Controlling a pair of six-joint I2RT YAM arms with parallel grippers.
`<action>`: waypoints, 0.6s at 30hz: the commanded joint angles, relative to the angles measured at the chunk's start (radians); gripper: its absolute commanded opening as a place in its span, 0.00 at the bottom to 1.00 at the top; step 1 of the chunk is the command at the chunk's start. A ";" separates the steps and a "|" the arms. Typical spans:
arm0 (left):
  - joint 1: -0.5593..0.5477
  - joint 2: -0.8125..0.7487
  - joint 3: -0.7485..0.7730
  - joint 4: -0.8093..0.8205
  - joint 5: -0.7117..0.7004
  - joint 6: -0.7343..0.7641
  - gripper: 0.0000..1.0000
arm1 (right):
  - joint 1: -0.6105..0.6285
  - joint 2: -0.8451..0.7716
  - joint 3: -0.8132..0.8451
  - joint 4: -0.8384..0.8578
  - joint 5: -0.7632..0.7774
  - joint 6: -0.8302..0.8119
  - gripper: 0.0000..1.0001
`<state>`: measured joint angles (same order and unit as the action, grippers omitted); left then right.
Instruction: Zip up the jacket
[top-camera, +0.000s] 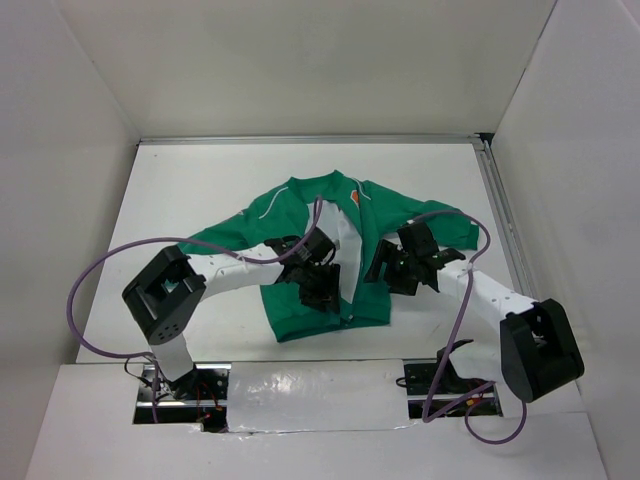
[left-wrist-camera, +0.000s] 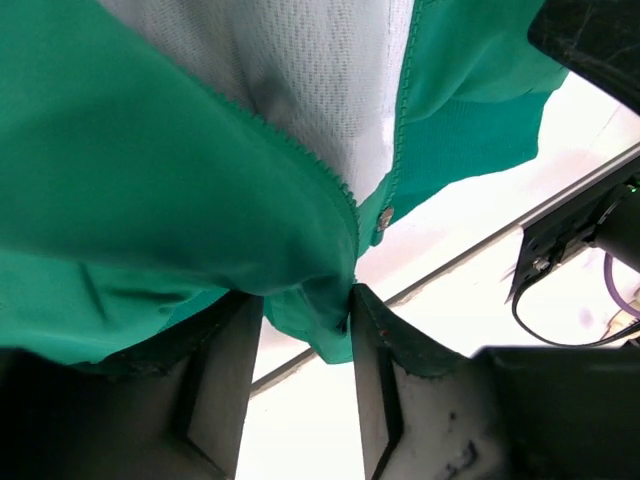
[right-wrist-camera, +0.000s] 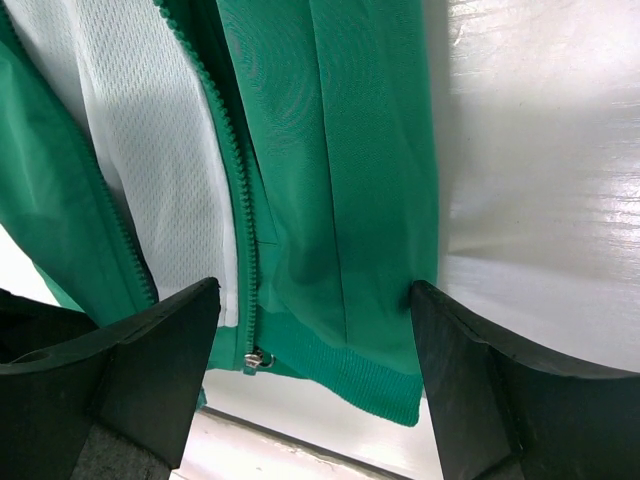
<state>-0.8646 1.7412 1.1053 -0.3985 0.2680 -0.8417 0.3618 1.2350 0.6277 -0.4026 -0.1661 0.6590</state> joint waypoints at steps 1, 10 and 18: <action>-0.002 -0.028 -0.005 0.038 0.036 0.018 0.51 | 0.002 0.004 0.006 0.045 -0.003 -0.016 0.83; -0.001 -0.026 0.013 0.039 0.050 0.030 0.13 | 0.054 -0.011 0.024 0.018 0.068 -0.042 0.82; 0.006 -0.146 -0.086 0.075 0.068 0.056 0.02 | 0.149 -0.103 0.055 -0.019 0.099 -0.053 0.82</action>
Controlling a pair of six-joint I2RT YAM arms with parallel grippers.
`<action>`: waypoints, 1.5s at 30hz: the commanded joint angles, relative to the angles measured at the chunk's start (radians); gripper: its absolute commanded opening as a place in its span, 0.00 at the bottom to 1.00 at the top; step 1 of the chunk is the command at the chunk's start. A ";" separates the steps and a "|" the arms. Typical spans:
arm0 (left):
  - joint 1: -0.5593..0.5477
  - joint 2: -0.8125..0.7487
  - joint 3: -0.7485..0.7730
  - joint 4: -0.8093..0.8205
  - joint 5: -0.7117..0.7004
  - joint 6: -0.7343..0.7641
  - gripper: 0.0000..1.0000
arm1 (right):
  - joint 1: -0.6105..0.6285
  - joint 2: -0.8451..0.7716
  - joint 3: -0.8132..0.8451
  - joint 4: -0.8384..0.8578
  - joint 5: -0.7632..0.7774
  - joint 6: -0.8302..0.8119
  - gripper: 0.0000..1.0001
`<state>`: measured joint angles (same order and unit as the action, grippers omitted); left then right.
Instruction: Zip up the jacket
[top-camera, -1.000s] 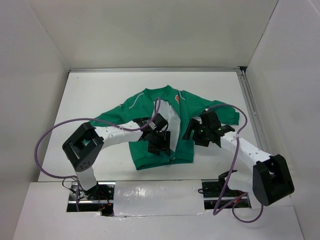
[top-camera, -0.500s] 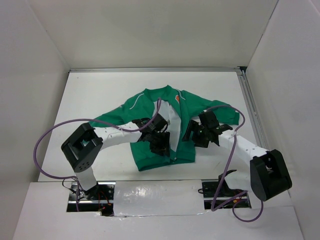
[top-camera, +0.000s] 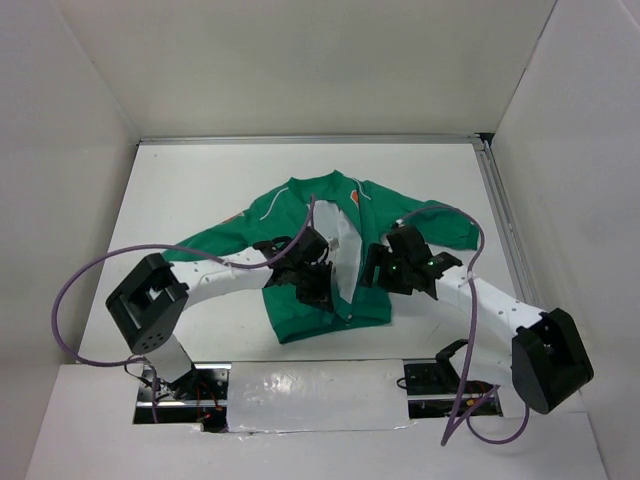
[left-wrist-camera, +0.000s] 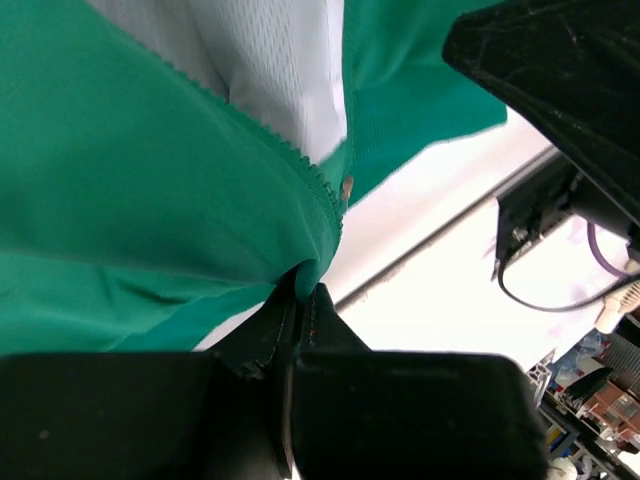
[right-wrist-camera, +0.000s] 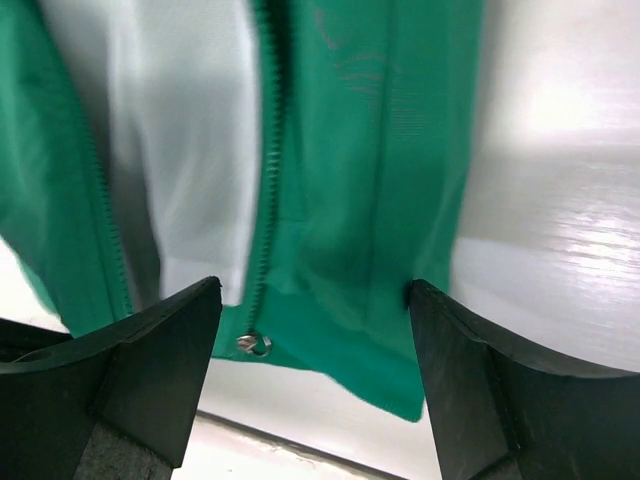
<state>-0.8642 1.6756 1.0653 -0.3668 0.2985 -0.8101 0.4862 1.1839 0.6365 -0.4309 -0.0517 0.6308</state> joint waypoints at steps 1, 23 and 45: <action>0.005 -0.080 -0.047 0.046 0.037 0.023 0.02 | 0.032 -0.056 0.046 0.021 -0.016 -0.029 0.82; 0.162 -0.289 -0.353 0.230 0.117 -0.001 0.00 | 0.170 -0.110 0.117 -0.025 -0.004 0.056 0.80; 0.203 -0.205 -0.447 0.396 0.094 -0.027 0.00 | 0.206 0.362 0.127 0.254 -0.232 0.239 0.53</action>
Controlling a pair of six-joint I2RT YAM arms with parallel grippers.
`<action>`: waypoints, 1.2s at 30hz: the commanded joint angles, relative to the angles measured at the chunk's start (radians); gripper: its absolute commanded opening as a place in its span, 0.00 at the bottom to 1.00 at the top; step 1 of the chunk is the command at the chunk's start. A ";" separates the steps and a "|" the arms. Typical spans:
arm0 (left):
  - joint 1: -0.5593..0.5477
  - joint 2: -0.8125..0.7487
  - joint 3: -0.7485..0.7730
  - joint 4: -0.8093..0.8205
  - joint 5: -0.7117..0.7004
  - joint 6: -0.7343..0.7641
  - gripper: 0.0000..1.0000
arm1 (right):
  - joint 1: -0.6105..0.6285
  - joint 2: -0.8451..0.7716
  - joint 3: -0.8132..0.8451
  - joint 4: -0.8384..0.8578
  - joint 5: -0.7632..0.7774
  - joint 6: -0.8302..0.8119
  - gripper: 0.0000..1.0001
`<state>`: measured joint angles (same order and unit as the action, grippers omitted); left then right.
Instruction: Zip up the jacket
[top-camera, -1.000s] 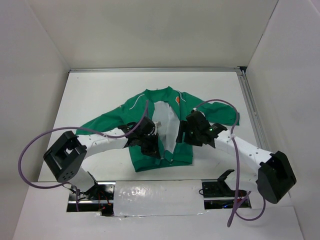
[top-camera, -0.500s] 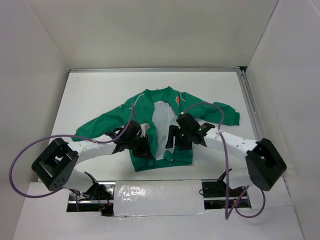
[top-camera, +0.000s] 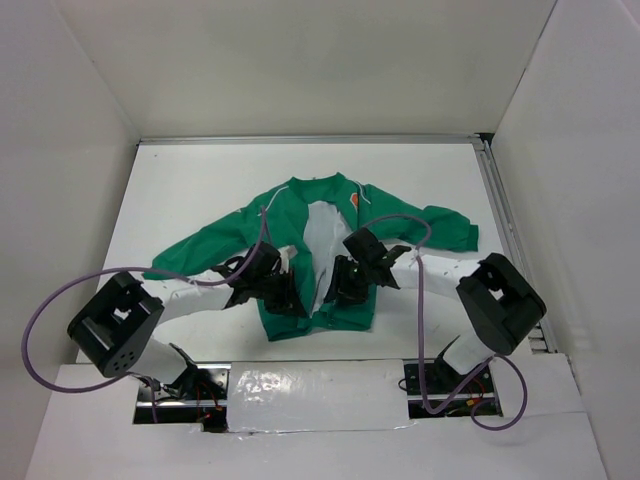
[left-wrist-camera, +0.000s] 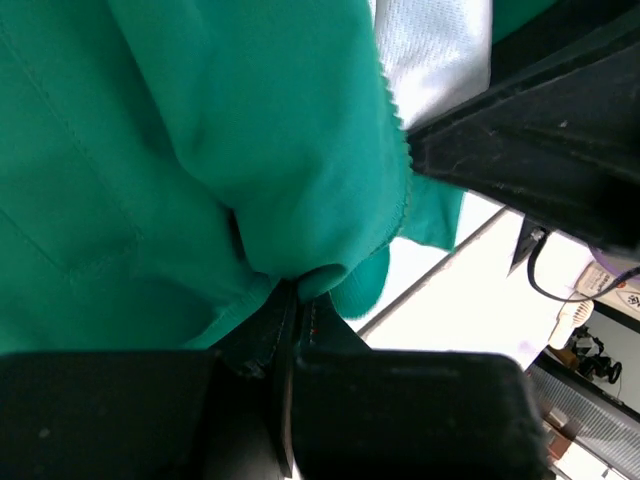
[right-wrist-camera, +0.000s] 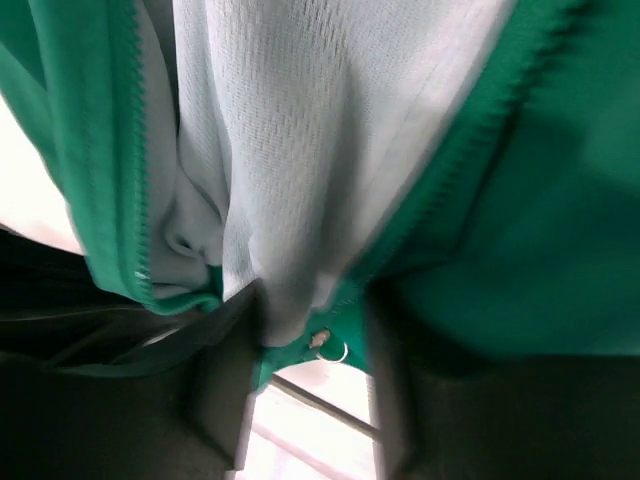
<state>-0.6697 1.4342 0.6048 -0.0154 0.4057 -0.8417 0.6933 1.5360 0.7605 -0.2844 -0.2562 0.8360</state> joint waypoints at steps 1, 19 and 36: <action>0.009 0.041 0.016 0.045 -0.013 0.004 0.00 | -0.003 0.003 0.002 0.117 -0.012 0.049 0.46; 0.130 0.317 0.297 0.032 -0.030 0.090 0.00 | -0.160 -0.315 0.281 -0.882 0.863 0.119 0.00; 0.165 0.243 0.222 -0.001 0.022 0.087 0.00 | 0.333 0.109 0.514 -0.595 0.818 -0.132 0.97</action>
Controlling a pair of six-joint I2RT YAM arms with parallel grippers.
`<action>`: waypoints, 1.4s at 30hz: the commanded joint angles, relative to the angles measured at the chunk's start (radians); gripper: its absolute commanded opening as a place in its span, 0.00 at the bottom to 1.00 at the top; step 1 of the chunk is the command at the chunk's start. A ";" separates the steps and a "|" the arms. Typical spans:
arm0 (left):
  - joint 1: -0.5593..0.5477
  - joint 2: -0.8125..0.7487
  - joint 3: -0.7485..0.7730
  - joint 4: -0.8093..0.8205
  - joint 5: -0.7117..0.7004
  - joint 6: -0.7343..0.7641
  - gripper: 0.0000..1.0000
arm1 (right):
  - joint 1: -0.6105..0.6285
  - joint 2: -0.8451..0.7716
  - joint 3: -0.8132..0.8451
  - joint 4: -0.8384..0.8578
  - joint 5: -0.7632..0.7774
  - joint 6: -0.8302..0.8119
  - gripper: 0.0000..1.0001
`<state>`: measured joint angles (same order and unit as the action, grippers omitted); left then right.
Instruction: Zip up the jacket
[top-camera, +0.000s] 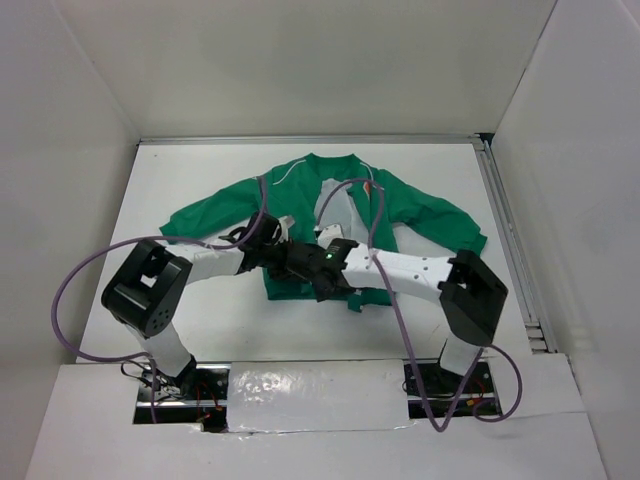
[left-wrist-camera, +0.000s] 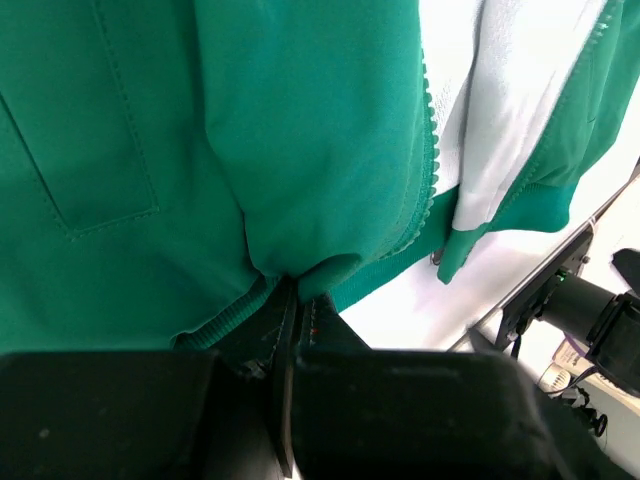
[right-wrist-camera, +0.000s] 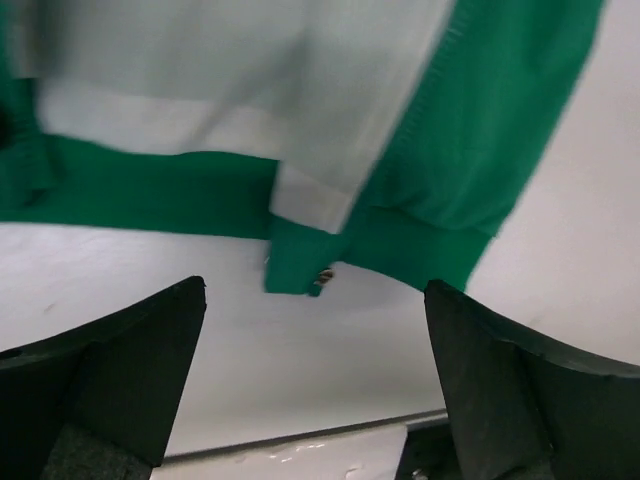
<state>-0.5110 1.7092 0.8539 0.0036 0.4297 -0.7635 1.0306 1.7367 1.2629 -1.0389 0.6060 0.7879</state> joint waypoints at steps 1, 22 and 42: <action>0.006 -0.036 -0.030 -0.022 -0.005 0.007 0.00 | -0.020 -0.182 -0.060 0.206 -0.084 -0.113 0.97; 0.003 -0.037 -0.056 0.021 0.029 0.016 0.00 | -0.561 -0.188 -0.344 0.830 -0.537 -0.133 0.79; 0.000 -0.085 -0.072 0.009 -0.002 0.015 0.00 | -0.353 -0.313 -0.060 0.028 -0.054 -0.035 0.00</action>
<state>-0.5072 1.6627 0.8017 0.0223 0.4377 -0.7624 0.5831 1.4452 1.1084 -0.7319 0.3420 0.7067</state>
